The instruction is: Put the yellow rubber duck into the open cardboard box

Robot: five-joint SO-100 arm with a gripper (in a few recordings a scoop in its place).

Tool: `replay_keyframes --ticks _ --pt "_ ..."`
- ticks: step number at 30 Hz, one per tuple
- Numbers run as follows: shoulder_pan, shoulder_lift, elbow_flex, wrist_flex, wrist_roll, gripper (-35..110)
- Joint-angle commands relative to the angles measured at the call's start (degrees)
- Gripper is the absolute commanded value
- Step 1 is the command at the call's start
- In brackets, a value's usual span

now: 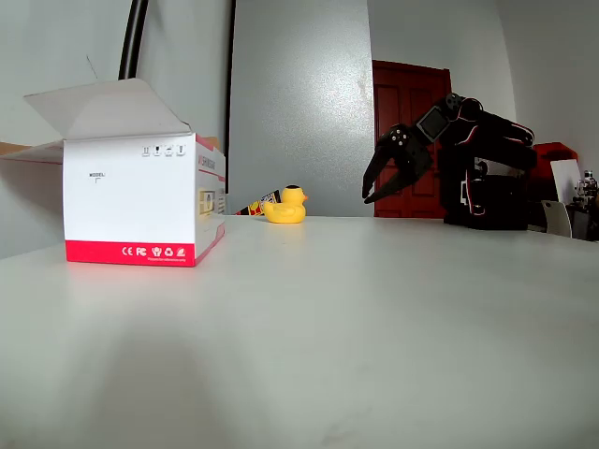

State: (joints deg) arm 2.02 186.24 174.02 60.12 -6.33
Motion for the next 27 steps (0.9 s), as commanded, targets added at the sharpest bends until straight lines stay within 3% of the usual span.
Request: replay_keyframes --ticks 1,27 --pt "0.2 0.2 0.7 -0.4 0.3 -1" --pt "0.3 0.2 0.2 1.1 -3.8 -1"
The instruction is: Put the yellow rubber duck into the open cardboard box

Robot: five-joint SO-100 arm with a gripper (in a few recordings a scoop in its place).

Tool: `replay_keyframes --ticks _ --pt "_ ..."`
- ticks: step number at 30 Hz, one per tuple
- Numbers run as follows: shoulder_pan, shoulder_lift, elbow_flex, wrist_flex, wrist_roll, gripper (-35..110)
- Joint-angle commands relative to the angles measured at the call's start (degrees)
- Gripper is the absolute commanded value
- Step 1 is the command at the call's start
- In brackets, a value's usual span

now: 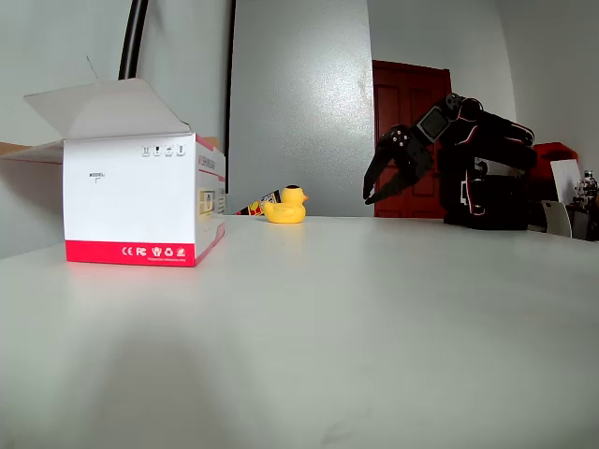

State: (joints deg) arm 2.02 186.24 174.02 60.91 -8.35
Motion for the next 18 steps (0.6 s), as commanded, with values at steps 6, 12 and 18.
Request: replay_keyframes --ticks 6,12,18 --pt "3.4 0.4 -6.8 3.4 -5.1 1" --pt "3.6 -0.3 -19.4 8.4 -5.3 3" --pt "3.9 -7.1 -26.5 7.1 -5.3 3"
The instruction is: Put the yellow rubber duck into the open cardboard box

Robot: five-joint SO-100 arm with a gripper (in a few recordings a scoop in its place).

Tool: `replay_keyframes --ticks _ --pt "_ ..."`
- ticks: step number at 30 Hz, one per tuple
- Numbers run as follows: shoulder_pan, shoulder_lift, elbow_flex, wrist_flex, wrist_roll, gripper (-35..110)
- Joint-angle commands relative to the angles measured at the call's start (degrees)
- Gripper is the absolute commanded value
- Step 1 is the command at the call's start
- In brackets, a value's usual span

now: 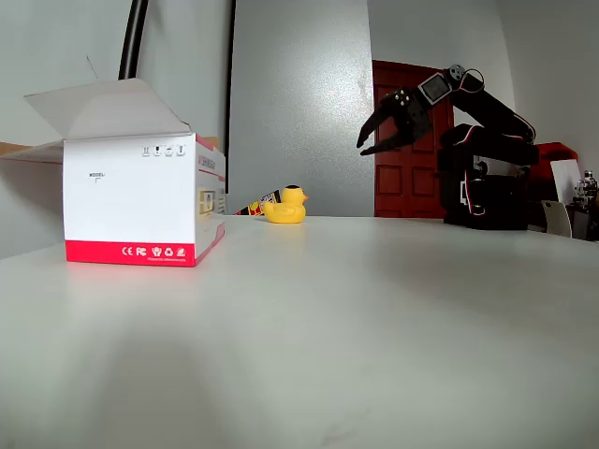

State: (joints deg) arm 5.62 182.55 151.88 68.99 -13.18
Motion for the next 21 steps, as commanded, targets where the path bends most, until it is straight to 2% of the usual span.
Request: replay_keyframes --ticks 1,12,21 --pt "0.4 -5.1 -5.3 -1.6 -0.4 3" --pt "0.9 -23.5 -9.6 -12.0 -0.4 5" --pt "0.0 -38.0 -12.7 -16.0 -2.7 14"
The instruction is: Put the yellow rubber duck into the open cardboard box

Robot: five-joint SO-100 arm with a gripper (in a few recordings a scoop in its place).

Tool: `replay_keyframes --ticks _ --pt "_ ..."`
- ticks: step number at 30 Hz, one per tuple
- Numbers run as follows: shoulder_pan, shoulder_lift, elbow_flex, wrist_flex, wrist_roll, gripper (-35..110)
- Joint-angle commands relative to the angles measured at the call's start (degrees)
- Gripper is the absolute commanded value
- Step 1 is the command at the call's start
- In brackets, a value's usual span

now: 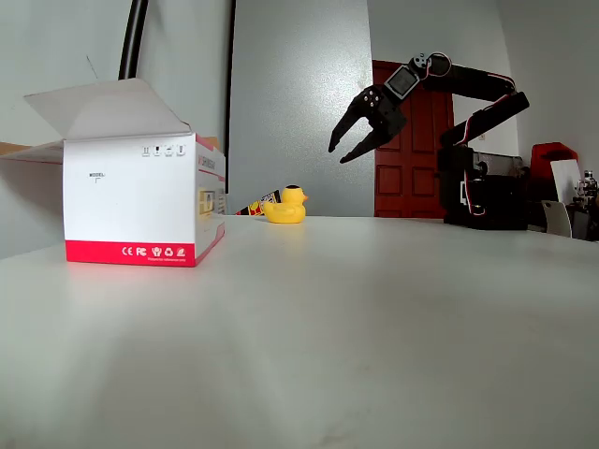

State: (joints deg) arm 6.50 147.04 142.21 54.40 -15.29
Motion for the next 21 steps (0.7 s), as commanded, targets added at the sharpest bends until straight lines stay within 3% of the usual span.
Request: replay_keyframes --ticks 1,21 --pt "-1.2 -3.5 -3.0 -2.0 -0.6 16" --pt "-2.5 -25.0 -4.4 -15.0 -1.1 24"
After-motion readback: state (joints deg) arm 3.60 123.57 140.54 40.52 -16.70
